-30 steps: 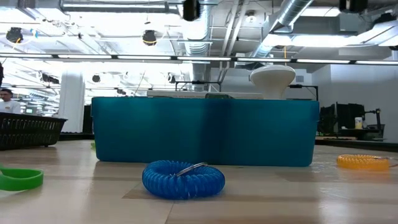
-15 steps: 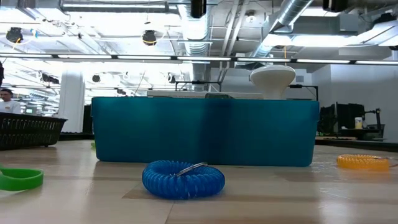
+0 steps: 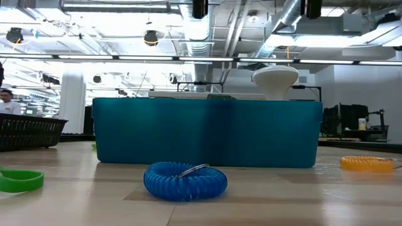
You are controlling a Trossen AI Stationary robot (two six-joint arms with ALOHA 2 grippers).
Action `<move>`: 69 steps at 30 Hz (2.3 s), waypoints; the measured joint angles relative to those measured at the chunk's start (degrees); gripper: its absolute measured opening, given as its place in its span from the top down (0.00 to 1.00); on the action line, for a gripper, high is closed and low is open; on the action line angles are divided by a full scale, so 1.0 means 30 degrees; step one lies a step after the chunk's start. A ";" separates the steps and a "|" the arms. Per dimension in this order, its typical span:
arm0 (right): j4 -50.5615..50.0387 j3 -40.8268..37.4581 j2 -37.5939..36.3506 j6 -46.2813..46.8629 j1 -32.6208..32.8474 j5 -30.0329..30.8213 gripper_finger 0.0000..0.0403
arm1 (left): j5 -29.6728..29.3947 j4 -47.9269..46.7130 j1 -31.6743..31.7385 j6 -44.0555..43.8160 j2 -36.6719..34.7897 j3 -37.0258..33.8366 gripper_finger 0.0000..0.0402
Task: Pick & Place Office Desk Supplies
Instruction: Put the top green rubber band into the yellow bin
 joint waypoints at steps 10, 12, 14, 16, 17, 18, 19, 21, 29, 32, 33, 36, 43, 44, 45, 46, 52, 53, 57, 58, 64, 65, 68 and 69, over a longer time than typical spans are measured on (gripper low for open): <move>0.0098 0.0022 -0.0093 -0.0448 -0.0127 -0.0102 0.65 | -0.0117 -0.0186 0.0000 -0.0004 0.0000 0.0000 1.00; 0.0085 0.0022 -0.0087 -0.0481 -0.0131 -0.0102 0.70 | -0.0117 -0.0179 0.0000 0.0001 0.0000 0.0000 1.00; 0.0080 0.0022 -0.0087 -0.0513 -0.0131 -0.0102 0.77 | -0.0110 -0.0179 0.0000 0.0011 0.0000 0.0000 1.00; 0.0073 0.0022 -0.0087 -0.0714 -0.0124 -0.0102 0.86 | -0.0110 -0.0179 0.0000 0.0018 0.0000 0.0000 1.00; 0.0073 0.0022 -0.0087 -0.0788 -0.0094 -0.0102 0.90 | -0.0110 -0.0173 0.0000 0.0026 0.0000 0.0000 1.00; 0.0073 0.0022 -0.0087 -0.0909 -0.0035 -0.0094 0.95 | -0.0110 -0.0171 0.0000 0.0033 0.0000 0.0000 1.00; 0.0073 0.0022 -0.0087 -0.1071 -0.0029 -0.0100 0.97 | -0.0110 -0.0171 0.0000 0.0036 0.0000 0.0000 1.00; 0.0080 0.0022 -0.0087 -0.1124 -0.0014 -0.0102 0.98 | -0.0102 -0.0164 0.0000 0.0055 0.0000 0.0000 1.00; 0.0080 0.0022 -0.0087 -0.1293 -0.0014 -0.0094 1.00 | -0.0095 -0.0156 0.0000 0.0055 0.0000 0.0000 1.00; 0.0084 0.0022 -0.0087 -0.1293 -0.0014 -0.0094 1.00 | -0.0095 -0.0140 0.0000 0.0035 0.0000 0.0000 0.99; 0.0087 0.0022 -0.0087 -0.1293 -0.0014 -0.0094 1.00 | -0.0095 -0.0105 0.0000 0.0026 0.0000 0.0000 0.98; 0.0087 0.0022 -0.0087 -0.1291 -0.0014 -0.0094 1.00 | -0.0095 0.0140 0.0000 0.0033 0.0000 0.0000 0.92; 0.0095 0.0022 -0.0087 -0.1293 -0.0014 -0.0145 1.00 | -0.0095 0.0466 0.0000 0.0047 0.0000 0.0007 0.67; 0.0090 0.0022 -0.0087 -0.1286 -0.0014 -0.0145 1.00 | -0.0095 0.0470 0.0000 0.0055 0.0000 0.0007 0.63; 0.0093 0.0022 -0.0087 -0.1292 -0.0014 -0.0145 1.00 | -0.0095 0.0470 0.0000 0.0056 0.0000 0.0007 0.59; 0.0095 0.0022 -0.0087 -0.1293 -0.0014 -0.0145 1.00 | -0.0095 0.0462 0.0000 0.0091 0.0000 0.0007 0.55; 0.0095 0.0022 -0.0087 -0.1286 -0.0014 -0.0148 1.00 | -0.1299 0.0448 0.0007 0.0581 0.0000 0.0007 0.40; 0.0090 0.0022 -0.0087 -0.1286 -0.0014 -0.0151 1.00 | -0.1728 0.0449 0.0010 0.0726 0.0000 0.0007 0.38; 0.0125 0.0022 -0.0087 -0.1286 -0.0014 -0.0153 1.00 | -0.3032 0.0412 0.0061 0.1646 -0.0237 0.0007 0.34; 0.0138 0.0022 -0.0087 -0.1286 -0.0014 -0.0153 1.00 | -0.3009 0.0506 0.0166 0.1802 -0.0288 0.0026 0.34; 0.0152 0.0022 -0.0166 -0.1286 -0.0012 -0.0163 1.00 | -0.1052 -0.1309 0.0636 0.2820 -0.0909 0.0014 0.35; 0.0100 0.0022 -0.0228 -0.1288 0.0019 -0.0164 1.00 | -0.0938 -0.1838 0.0663 0.3035 -0.0993 0.0000 0.35; -0.0778 0.0015 -0.0641 -0.1285 0.0338 -0.0152 1.00 | -0.0919 -0.3532 0.0663 0.3763 -0.1453 -0.0025 0.36; -0.1302 0.0022 -0.0858 -0.1237 0.0510 -0.0152 1.00 | -0.0879 -0.3753 0.0656 0.4044 -0.1570 -0.0021 0.36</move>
